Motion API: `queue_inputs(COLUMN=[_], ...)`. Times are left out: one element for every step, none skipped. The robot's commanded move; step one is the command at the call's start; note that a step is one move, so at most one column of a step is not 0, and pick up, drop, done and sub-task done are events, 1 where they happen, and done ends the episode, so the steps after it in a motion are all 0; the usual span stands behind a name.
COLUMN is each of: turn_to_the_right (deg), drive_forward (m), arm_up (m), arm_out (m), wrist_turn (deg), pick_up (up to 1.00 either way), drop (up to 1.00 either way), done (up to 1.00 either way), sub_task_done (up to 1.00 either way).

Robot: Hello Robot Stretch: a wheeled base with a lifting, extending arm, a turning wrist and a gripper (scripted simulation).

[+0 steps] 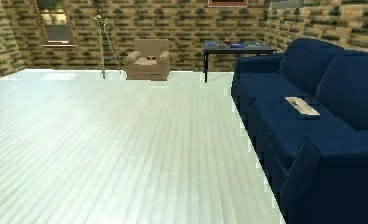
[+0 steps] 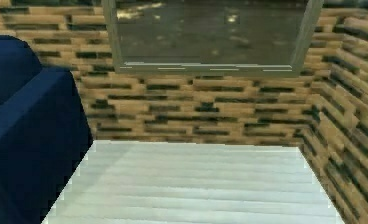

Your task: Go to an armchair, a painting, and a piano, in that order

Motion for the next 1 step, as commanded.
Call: queue_inputs(turn_to_the_right=[0.0], drive_forward=[1.00], arm_up=[0.00], arm_out=[0.00], wrist_turn=[0.0], pick_up=[0.00], drop=[0.00], done=[0.00], sub_task_done=[0.00])
